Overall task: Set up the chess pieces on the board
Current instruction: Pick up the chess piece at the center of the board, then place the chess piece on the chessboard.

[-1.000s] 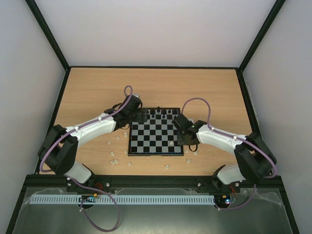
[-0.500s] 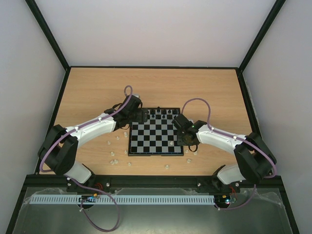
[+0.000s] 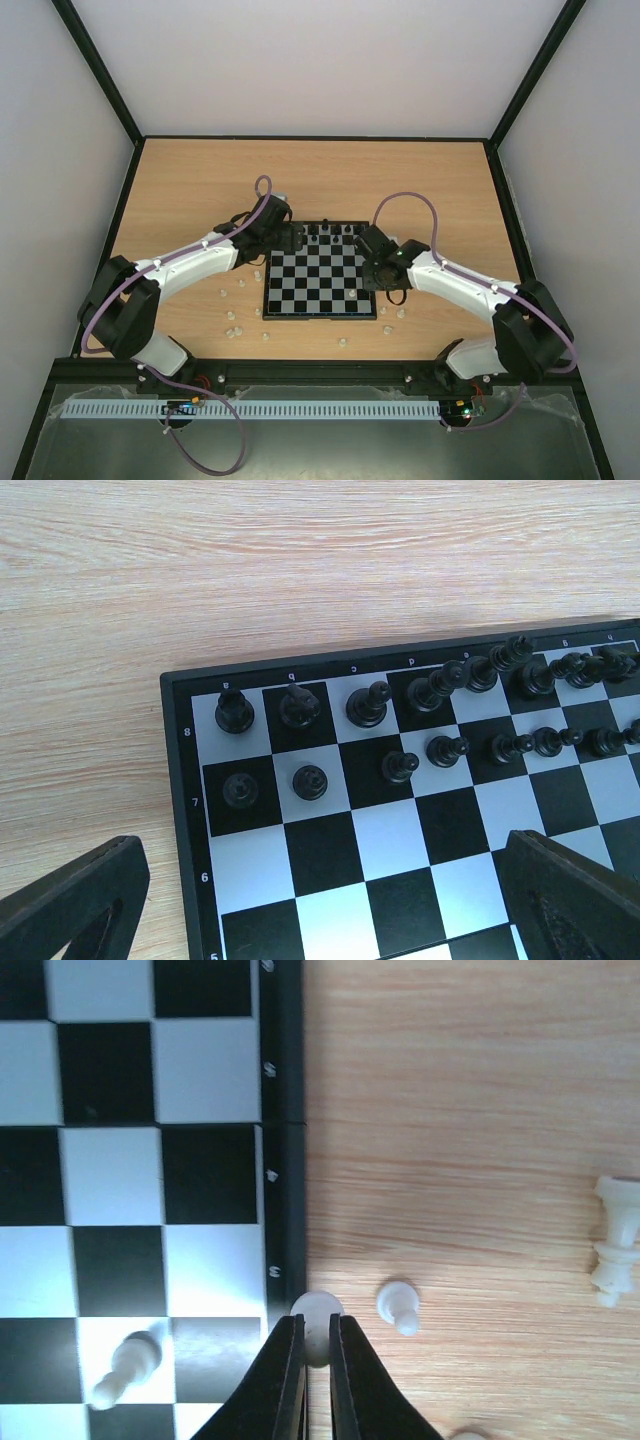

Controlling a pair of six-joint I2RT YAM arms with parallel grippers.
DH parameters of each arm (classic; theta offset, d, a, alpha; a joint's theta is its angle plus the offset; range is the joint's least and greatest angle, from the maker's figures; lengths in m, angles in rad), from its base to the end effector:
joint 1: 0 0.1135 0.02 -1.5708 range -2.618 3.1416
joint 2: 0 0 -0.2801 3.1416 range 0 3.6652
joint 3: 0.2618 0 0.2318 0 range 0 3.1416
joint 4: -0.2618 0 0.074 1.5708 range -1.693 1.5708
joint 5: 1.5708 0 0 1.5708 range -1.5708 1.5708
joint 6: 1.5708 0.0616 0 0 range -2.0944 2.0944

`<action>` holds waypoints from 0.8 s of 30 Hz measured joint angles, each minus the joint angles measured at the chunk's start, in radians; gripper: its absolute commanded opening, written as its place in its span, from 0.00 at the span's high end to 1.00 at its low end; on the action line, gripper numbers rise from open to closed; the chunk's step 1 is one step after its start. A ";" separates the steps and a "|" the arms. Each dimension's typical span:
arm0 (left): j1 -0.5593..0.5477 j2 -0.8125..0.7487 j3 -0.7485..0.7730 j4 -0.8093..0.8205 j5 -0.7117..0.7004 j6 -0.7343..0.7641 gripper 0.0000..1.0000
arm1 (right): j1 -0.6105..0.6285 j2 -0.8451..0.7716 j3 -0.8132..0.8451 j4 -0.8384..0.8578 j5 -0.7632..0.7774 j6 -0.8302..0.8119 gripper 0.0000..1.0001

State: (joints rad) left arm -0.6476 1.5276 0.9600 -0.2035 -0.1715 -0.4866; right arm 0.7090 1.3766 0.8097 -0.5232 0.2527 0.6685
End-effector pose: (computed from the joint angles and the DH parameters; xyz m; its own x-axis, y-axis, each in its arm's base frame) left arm 0.2660 -0.1880 0.2297 -0.7236 -0.0304 -0.6895 0.1792 0.9565 -0.2302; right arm 0.1989 0.1503 0.2002 -0.8645 0.0491 -0.5003 -0.0087 0.9936 0.1126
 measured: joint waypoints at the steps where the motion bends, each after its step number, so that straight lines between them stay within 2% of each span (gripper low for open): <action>1: 0.000 0.000 0.000 0.000 0.000 0.000 0.01 | 0.005 -0.005 0.012 -0.003 0.000 -0.002 0.96; 11: 0.000 0.000 0.000 0.000 -0.001 0.000 0.01 | 0.117 0.041 0.056 -0.006 -0.026 -0.002 0.95; 24: 0.000 0.000 0.000 0.000 -0.001 0.000 0.01 | 0.131 0.070 0.057 -0.006 -0.035 0.011 0.89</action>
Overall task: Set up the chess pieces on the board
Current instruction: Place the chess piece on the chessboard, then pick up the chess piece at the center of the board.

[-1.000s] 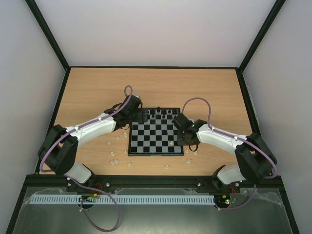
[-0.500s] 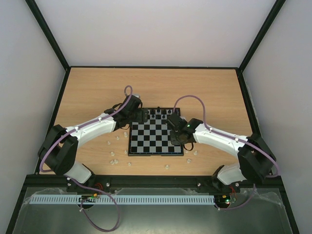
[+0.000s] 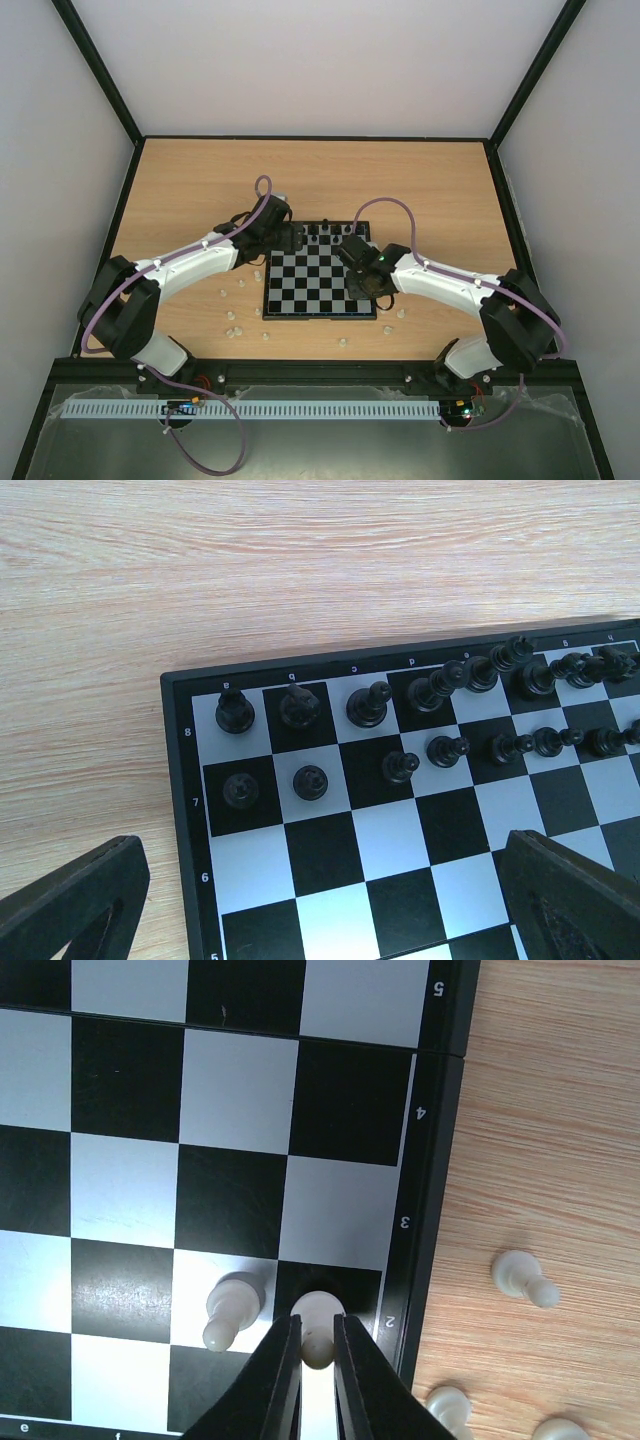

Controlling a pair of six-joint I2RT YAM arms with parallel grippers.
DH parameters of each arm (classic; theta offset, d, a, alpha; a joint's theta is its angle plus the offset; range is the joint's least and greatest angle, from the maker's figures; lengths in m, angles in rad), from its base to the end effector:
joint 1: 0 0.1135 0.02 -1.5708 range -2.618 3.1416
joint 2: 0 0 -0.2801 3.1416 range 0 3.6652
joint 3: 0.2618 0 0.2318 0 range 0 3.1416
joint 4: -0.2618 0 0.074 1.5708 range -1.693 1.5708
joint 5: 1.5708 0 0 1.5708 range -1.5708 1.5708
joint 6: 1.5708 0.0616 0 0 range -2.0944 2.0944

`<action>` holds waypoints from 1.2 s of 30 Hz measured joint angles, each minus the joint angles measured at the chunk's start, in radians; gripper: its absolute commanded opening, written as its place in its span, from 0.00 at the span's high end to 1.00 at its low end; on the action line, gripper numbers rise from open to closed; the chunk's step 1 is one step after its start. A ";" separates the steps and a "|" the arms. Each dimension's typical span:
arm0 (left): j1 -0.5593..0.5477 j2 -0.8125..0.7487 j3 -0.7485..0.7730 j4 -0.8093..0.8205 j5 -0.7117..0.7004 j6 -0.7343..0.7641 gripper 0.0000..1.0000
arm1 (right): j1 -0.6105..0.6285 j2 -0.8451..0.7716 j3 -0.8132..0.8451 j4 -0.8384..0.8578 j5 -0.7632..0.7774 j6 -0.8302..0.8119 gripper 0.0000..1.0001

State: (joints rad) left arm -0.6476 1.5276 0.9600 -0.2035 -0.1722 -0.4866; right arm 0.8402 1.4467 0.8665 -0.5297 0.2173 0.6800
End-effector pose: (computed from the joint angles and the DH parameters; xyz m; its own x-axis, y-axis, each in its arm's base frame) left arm 0.2660 -0.1880 0.2297 -0.7234 -0.0305 -0.6897 0.1788 0.9567 -0.2298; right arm 0.1868 0.1886 0.1987 -0.8818 -0.0640 -0.4672 -0.1399 0.9817 0.1295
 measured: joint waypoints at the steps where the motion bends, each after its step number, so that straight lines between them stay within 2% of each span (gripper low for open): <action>1: 0.000 0.000 0.000 0.000 0.000 0.000 0.01 | 0.000 0.001 0.000 0.000 0.000 0.001 0.88; 4: 0.000 0.000 0.000 0.000 0.000 0.000 0.00 | 0.000 0.002 0.000 0.000 0.000 0.002 0.87; 13: 0.000 0.000 0.000 0.000 0.000 0.000 0.01 | 0.000 0.001 -0.006 0.000 0.008 0.013 0.72; 19: 0.000 0.000 0.000 0.000 0.000 0.000 0.01 | -0.027 -0.068 -0.021 -0.006 0.051 0.035 0.69; 24: 0.000 0.000 0.000 0.000 0.002 0.000 0.01 | -0.114 -0.160 -0.059 -0.007 0.071 0.042 0.69; 36: 0.000 0.000 0.000 0.000 0.017 0.000 0.00 | -0.154 -0.081 -0.096 0.010 0.082 0.047 0.69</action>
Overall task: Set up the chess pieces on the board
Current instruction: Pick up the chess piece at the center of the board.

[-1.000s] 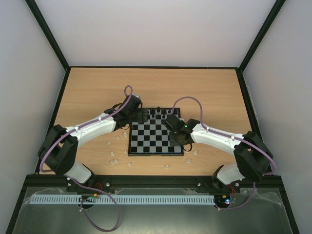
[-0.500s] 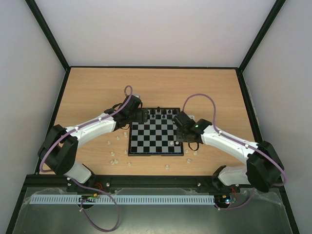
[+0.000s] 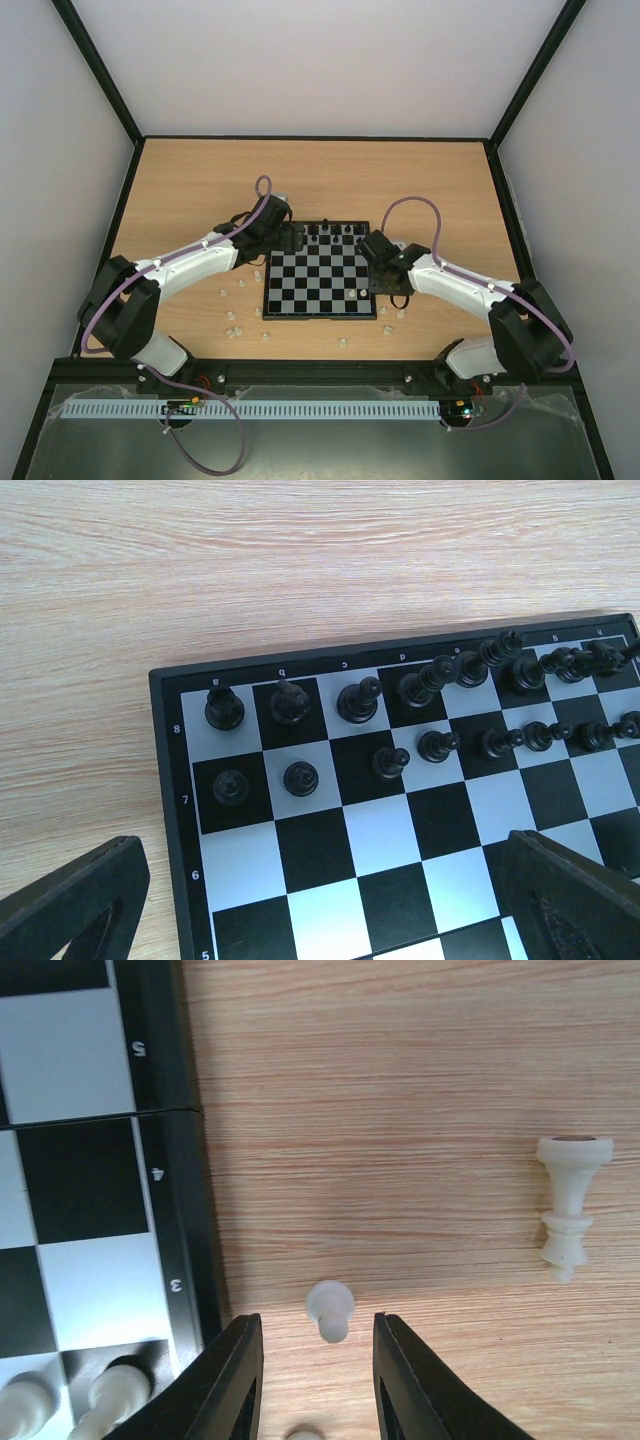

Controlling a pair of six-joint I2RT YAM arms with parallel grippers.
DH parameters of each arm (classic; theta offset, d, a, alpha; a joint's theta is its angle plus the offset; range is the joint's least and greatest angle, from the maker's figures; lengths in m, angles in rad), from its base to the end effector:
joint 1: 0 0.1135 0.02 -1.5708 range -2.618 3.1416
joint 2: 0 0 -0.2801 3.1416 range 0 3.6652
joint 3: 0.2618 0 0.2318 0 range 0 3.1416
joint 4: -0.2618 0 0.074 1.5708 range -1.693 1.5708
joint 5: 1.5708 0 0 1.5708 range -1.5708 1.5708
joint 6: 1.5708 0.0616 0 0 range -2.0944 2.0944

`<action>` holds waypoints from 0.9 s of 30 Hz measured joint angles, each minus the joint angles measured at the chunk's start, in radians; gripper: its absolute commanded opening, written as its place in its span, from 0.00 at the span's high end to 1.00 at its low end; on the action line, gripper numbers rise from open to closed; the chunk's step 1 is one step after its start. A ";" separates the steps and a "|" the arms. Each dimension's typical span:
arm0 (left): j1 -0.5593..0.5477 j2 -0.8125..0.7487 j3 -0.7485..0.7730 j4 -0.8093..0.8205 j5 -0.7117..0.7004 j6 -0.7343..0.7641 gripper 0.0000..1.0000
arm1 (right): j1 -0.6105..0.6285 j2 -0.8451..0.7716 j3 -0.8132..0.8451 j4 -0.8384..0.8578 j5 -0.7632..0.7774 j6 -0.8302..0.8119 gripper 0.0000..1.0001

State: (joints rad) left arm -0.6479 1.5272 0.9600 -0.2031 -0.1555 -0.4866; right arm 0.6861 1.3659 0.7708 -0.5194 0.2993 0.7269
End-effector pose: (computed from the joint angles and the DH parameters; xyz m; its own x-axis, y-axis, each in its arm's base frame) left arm 0.2654 -0.1889 0.2297 -0.7282 -0.0282 -0.6848 0.1891 0.9521 -0.2403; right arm 0.1977 0.1384 0.1926 -0.8545 0.1211 -0.5052 0.0844 0.9919 0.0950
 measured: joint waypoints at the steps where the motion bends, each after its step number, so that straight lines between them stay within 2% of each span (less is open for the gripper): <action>1: 0.000 0.000 0.000 0.000 0.001 0.000 0.00 | -0.002 0.007 -0.004 0.003 0.000 0.000 0.70; 5: 0.000 0.000 0.000 0.000 0.003 0.000 0.00 | -0.007 0.045 -0.026 0.032 -0.005 0.000 0.73; 18: 0.000 -0.006 0.000 0.003 0.009 0.000 0.01 | -0.019 0.066 -0.039 0.071 -0.025 -0.012 0.95; 27: 0.000 -0.006 0.000 0.003 0.009 0.000 0.01 | -0.019 -0.021 0.005 0.011 -0.025 -0.025 0.98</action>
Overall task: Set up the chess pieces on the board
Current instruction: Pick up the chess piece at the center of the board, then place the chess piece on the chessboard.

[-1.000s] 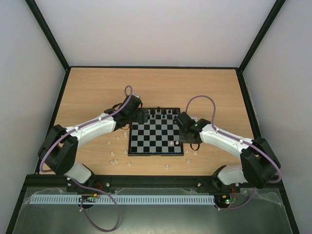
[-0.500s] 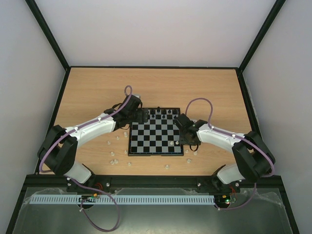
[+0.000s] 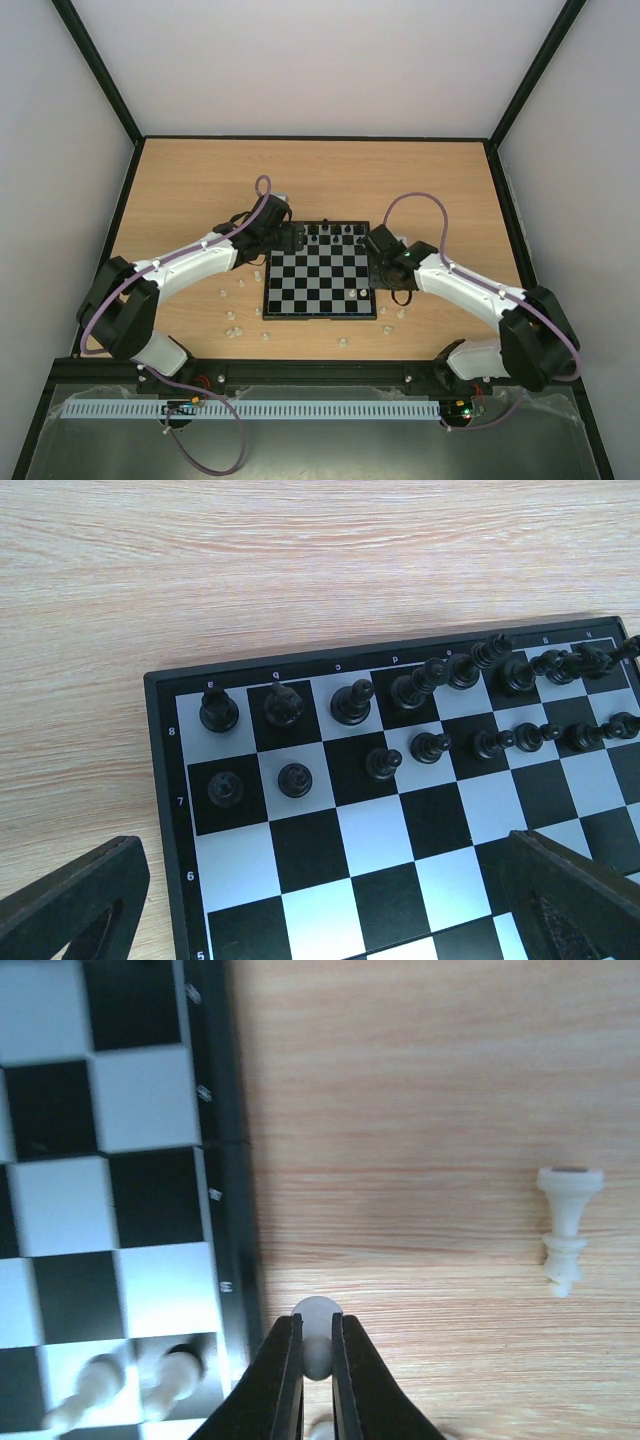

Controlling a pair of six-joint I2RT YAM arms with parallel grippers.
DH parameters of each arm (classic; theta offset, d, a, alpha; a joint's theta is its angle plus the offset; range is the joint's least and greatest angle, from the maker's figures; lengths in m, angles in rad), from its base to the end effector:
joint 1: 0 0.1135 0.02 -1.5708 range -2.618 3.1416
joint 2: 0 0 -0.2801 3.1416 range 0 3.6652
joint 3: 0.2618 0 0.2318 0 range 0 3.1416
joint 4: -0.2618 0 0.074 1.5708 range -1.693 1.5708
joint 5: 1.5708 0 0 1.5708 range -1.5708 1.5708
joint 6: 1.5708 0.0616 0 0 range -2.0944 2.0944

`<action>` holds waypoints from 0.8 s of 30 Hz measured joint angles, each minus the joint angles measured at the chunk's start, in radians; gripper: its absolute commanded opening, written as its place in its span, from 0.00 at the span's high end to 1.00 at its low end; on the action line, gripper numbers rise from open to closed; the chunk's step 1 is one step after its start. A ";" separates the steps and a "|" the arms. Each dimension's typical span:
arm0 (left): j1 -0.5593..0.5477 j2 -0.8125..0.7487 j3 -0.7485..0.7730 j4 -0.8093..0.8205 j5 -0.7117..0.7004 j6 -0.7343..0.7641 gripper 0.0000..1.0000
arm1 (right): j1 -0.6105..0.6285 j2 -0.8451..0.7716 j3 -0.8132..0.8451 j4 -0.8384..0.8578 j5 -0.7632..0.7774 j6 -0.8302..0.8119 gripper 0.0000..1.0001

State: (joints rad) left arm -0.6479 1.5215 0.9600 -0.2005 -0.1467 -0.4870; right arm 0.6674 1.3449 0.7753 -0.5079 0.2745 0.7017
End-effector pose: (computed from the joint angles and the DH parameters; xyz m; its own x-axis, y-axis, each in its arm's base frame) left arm 0.2648 -0.1891 0.2317 -0.7264 -0.0308 -0.6866 0.1955 0.9485 -0.2494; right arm 0.1999 0.1362 0.1989 -0.8479 0.1230 -0.5158 0.0686 0.9900 0.1233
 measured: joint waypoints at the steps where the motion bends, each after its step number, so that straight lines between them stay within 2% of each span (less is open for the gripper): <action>1: 0.000 0.000 0.000 0.000 0.000 0.000 0.01 | 0.003 -0.019 0.016 -0.014 0.000 -0.002 0.98; 8: 0.000 0.000 0.000 0.000 -0.002 0.000 0.01 | 0.112 -0.038 0.151 -0.058 -0.008 -0.007 0.97; 17: 0.003 0.000 0.000 0.000 -0.011 0.000 0.01 | 0.278 0.162 0.248 -0.052 -0.039 -0.008 0.97; 24: 0.003 0.000 0.000 0.000 -0.011 0.000 0.00 | 0.309 0.237 0.250 -0.052 -0.051 -0.004 0.96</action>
State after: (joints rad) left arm -0.6445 1.5215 0.9600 -0.2008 -0.1581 -0.4870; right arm 0.9764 1.5818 1.0256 -0.5598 0.2237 0.6975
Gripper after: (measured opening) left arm 0.994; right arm 0.051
